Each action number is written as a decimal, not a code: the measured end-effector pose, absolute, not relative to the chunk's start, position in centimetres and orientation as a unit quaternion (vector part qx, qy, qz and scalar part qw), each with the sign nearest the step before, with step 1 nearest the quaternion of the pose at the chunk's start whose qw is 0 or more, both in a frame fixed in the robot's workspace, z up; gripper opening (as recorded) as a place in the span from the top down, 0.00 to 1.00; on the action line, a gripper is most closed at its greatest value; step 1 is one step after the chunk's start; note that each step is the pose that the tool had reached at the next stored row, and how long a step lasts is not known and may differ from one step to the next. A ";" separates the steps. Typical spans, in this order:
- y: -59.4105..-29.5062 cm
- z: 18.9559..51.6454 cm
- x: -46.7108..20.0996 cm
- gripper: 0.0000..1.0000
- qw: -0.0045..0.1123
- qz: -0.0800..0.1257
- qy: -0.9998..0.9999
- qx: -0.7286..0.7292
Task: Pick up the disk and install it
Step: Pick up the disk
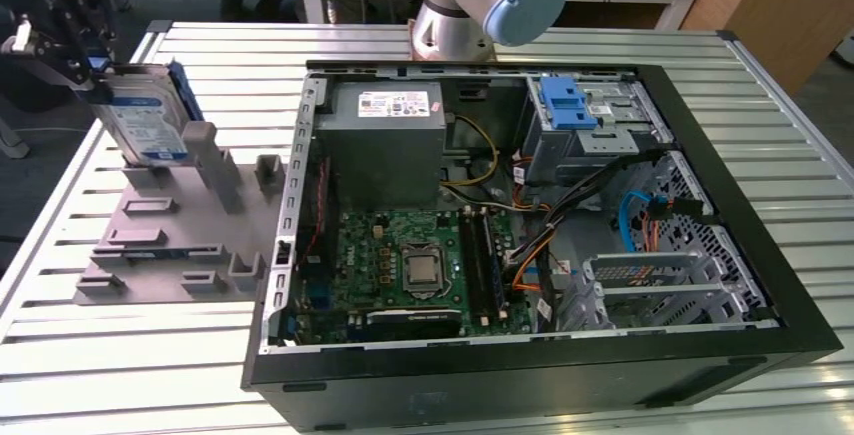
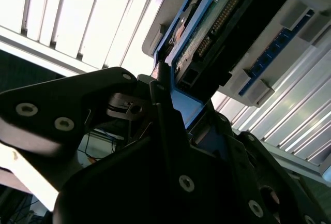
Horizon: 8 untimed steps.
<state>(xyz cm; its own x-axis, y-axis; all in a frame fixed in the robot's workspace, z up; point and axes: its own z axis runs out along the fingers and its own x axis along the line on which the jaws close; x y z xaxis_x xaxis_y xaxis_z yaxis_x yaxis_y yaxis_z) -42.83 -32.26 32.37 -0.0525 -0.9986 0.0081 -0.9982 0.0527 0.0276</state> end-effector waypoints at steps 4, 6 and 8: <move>-32.3 32.7 -42.8 0.63 0.013 -0.007 -0.725 0.688; -32.3 32.8 -42.8 0.63 0.012 -0.007 -0.725 0.688; -32.3 32.9 -42.8 0.63 0.013 -0.007 -0.725 0.688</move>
<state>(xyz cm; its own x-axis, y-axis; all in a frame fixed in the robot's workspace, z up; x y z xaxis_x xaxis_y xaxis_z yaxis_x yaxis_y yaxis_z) -42.83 -32.26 32.94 -0.0525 -0.9986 0.0083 -0.9982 0.0527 0.0277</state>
